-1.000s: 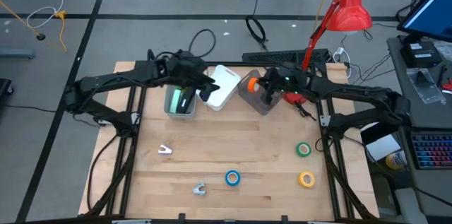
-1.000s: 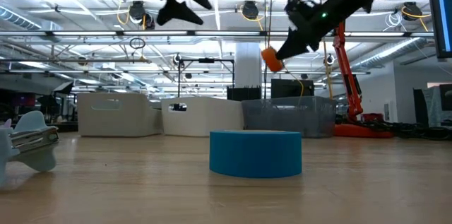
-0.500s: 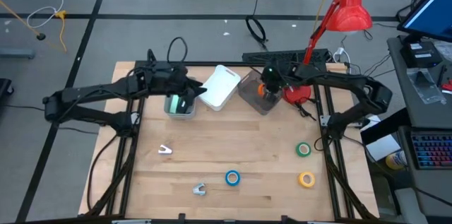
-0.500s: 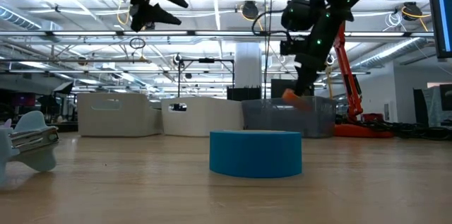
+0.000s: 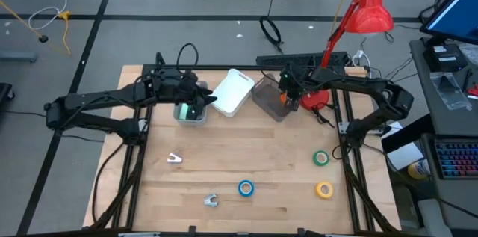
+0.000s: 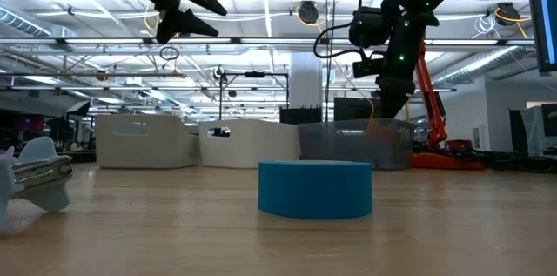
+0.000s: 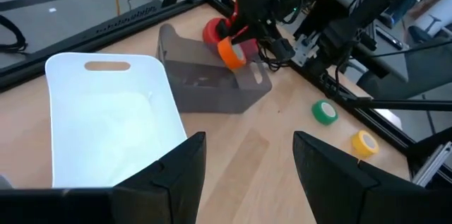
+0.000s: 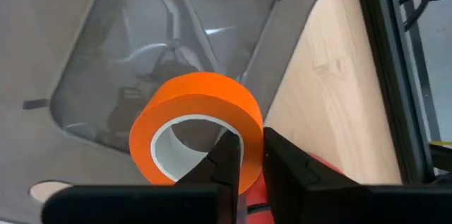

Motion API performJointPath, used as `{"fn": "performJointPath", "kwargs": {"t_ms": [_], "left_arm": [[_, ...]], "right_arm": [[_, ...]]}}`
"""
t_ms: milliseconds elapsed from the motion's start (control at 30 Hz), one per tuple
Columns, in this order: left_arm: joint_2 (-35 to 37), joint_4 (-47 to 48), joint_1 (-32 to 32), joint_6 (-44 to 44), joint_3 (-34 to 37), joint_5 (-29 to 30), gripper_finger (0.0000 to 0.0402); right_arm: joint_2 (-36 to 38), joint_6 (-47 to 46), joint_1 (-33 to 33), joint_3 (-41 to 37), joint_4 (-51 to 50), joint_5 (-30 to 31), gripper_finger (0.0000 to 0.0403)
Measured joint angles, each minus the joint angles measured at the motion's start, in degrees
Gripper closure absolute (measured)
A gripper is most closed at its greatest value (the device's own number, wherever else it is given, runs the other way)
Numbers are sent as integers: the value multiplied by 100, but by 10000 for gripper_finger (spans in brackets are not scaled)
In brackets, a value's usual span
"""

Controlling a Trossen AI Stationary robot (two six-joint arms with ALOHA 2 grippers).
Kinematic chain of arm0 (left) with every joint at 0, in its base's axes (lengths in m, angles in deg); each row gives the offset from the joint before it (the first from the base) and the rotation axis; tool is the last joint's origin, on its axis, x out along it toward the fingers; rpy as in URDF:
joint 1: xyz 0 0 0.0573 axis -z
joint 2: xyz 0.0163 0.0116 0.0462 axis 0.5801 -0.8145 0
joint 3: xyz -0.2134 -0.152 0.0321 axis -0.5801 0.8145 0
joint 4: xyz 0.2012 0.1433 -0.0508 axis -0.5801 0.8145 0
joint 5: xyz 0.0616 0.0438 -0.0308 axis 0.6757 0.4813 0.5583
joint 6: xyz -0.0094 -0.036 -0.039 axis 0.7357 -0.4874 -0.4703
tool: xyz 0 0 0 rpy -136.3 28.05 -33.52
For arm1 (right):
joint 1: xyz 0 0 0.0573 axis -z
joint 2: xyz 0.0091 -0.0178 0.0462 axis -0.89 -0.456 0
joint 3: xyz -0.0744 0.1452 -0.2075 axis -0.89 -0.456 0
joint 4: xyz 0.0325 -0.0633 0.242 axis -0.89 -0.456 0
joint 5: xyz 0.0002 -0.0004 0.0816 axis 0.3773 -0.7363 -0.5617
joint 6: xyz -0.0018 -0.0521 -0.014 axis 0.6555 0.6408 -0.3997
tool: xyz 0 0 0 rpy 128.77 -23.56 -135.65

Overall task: Pick and place Stapler, Stapler remover, tape
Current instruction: Put the orange tape into the black bin

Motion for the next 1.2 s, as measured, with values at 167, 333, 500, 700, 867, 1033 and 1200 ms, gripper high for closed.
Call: {"fn": "performJointPath", "kwargs": {"t_ms": [167, 333, 500, 700, 867, 1033, 1200], "left_arm": [[0, 4, 0, 19, 0, 2, 188], [0, 4, 2, 22, 0, 2, 188], [0, 5, 2, 31, -2, 2, 188], [-2, 7, 2, 29, -4, -1, 188], [-4, 9, 2, 40, -7, -1, 188], [-4, 11, 2, 50, -7, -1, 188], [-4, 11, 2, 57, -7, -5, 188]], "right_arm": [[0, 180, -12, 0, -18, -296, 367], [-32, 318, -55, 0, 21, -437, 366], [-240, 467, -52, -4, 15, -440, 365], [-356, 596, -63, -10, 161, -285, 365], [-354, 765, -81, -10, 105, -302, 364], [-352, 780, -92, -9, 99, -312, 358], [-352, 877, -92, -9, 95, -312, 330]]}}
